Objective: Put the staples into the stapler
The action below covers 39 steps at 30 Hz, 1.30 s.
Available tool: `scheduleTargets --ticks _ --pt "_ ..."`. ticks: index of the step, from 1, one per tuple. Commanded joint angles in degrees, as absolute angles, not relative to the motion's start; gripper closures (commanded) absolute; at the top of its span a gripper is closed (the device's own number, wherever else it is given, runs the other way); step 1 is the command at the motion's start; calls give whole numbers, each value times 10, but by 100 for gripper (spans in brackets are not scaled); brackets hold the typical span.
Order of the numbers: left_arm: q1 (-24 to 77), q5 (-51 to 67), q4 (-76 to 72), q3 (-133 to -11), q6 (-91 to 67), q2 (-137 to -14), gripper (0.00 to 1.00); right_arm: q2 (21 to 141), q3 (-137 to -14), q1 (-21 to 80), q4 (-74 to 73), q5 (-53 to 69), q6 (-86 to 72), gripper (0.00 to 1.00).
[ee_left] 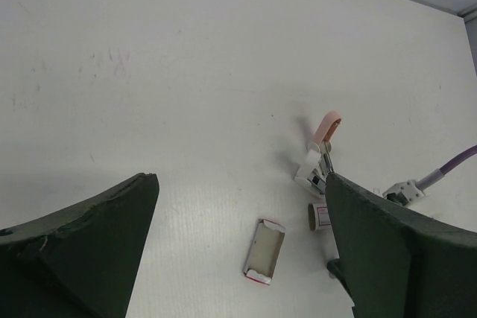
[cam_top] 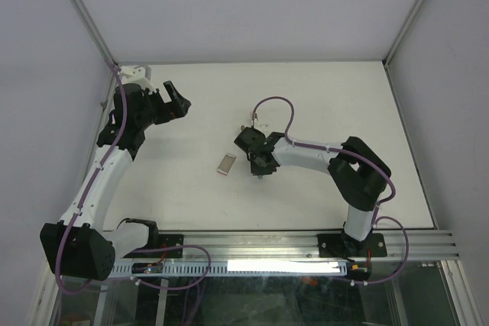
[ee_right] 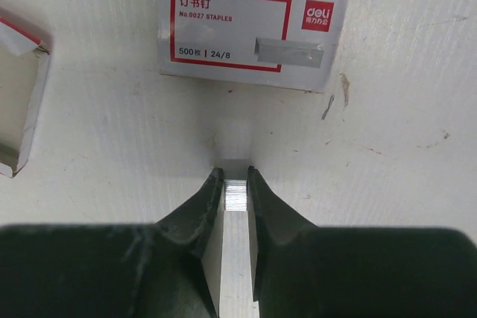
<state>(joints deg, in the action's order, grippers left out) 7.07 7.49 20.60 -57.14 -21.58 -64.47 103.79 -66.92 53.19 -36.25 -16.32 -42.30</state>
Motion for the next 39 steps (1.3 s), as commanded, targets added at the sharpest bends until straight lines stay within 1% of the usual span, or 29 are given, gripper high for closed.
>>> scheduleTargets --ticks 1,3,6,11,16,20,27,39 --pt "70 83 193 -571 -207 -625 1 1022 -693 536 -360 -193 -415 85" --pt "70 83 193 -570 -206 -625 1 999 -697 534 -358 -199 -394 89" --pt "70 88 193 -570 -207 -626 1 973 -712 520 -356 -204 -358 89" --pt "69 86 193 -569 -206 -627 1 955 -724 463 -298 -181 -275 89" --pt "69 87 190 -566 -199 -620 1 987 -760 416 -240 -162 -207 89" --pt "69 82 183 -561 -191 -608 1 1026 -788 403 -205 -150 -163 89" --pt "68 80 178 -558 -182 -599 1 1075 -814 401 -160 -125 -114 89" --pt "68 75 177 -556 -177 -593 1 1118 -835 401 -150 -126 -75 89"
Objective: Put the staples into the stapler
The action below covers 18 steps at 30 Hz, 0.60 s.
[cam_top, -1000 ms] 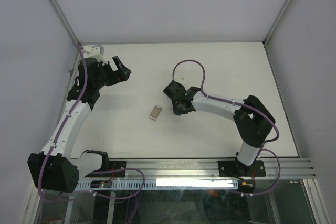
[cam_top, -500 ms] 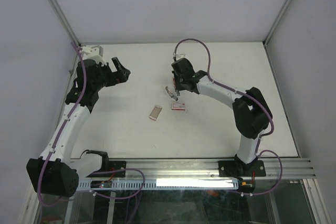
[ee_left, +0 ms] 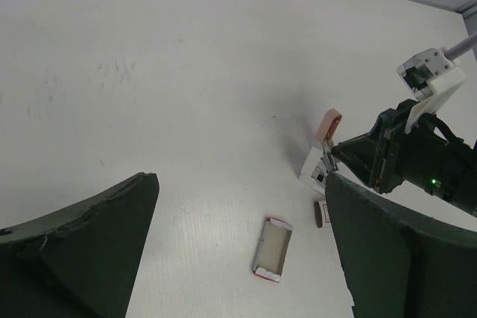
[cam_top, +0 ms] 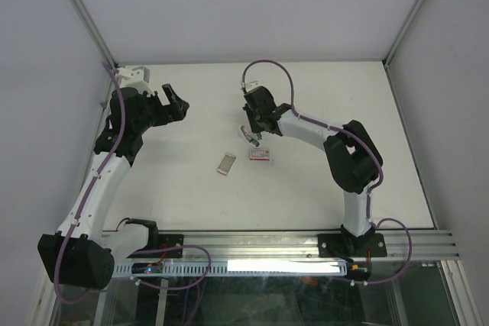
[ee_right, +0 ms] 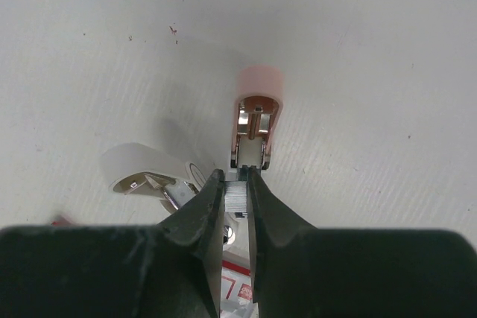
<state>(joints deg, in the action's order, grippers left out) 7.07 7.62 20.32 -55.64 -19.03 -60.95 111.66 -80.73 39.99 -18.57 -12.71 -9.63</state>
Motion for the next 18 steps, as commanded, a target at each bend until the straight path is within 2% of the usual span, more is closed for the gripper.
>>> scheduleTargets --ticks 1,18 --pt "69 75 177 -556 -177 -593 1 1120 -836 401 -151 -127 -74 89" --pt "68 75 175 -555 -175 -591 1 1134 -827 401 -155 -144 -68 89"
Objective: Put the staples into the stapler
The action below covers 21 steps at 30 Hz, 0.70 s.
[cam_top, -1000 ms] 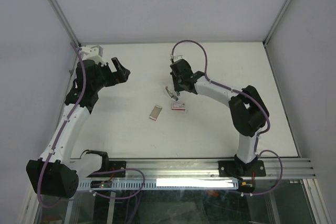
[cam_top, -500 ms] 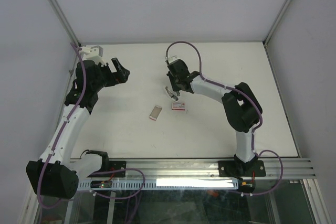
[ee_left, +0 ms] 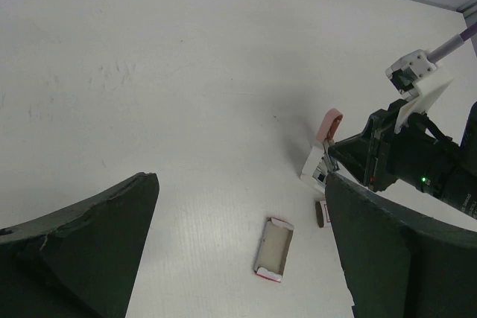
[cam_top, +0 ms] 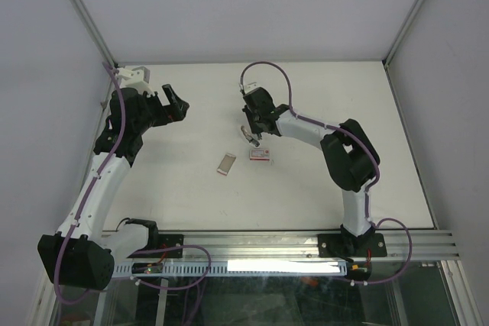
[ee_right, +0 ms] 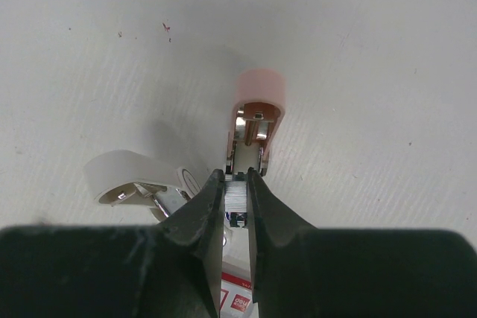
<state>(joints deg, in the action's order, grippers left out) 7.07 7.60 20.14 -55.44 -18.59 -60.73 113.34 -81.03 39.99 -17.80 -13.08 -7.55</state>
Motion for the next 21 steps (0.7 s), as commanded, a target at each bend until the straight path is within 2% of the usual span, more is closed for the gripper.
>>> scheduleTargets --ticks 1,21 --pt "68 75 175 -555 -175 -591 1 1135 -826 401 -154 -144 -68 89" --pt "68 75 174 -554 -174 -589 1 1146 -820 398 -156 -155 -69 90"
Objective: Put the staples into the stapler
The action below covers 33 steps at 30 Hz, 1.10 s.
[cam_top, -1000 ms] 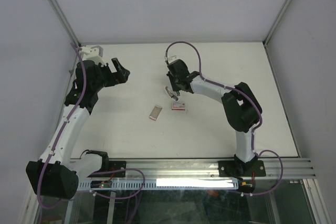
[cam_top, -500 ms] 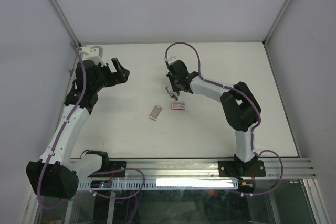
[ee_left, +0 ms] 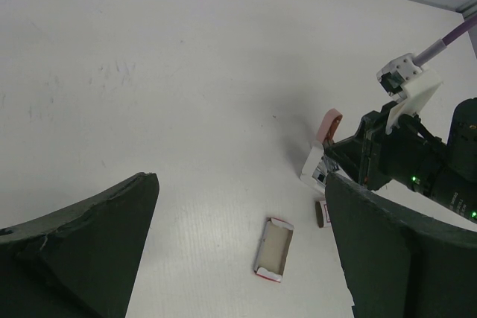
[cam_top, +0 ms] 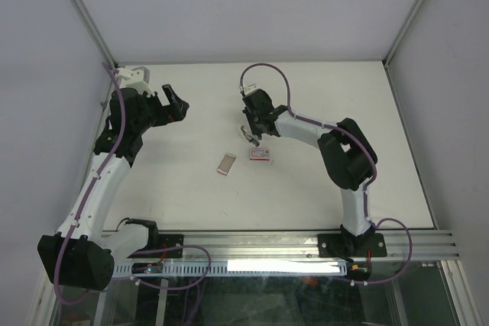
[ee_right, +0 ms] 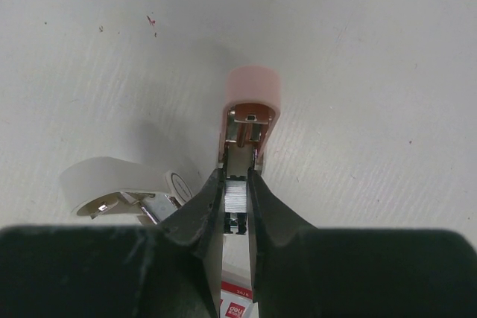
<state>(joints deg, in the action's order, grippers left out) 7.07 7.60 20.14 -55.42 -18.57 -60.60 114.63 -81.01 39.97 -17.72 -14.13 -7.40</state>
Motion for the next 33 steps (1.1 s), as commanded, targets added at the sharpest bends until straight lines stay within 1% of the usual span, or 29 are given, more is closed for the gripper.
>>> scheduleTargets --ticks 1,11,14,20,24,33 --pt "68 75 174 -554 -174 -589 1 1147 -820 399 -156 -155 -68 90" --pt "67 75 174 -554 -173 -588 1 1146 -819 397 -155 -150 -69 90" --pt "67 75 174 -554 -173 -587 1 1144 -818 397 -156 -149 -71 87" --pt "67 75 174 -555 -172 -586 1 1138 -816 397 -156 -146 -72 77" --pt "67 75 174 -554 -173 -586 1 1132 -816 396 -155 -145 -71 74" --pt "67 74 174 -554 -172 -585 1 1119 -814 396 -155 -137 -73 70"
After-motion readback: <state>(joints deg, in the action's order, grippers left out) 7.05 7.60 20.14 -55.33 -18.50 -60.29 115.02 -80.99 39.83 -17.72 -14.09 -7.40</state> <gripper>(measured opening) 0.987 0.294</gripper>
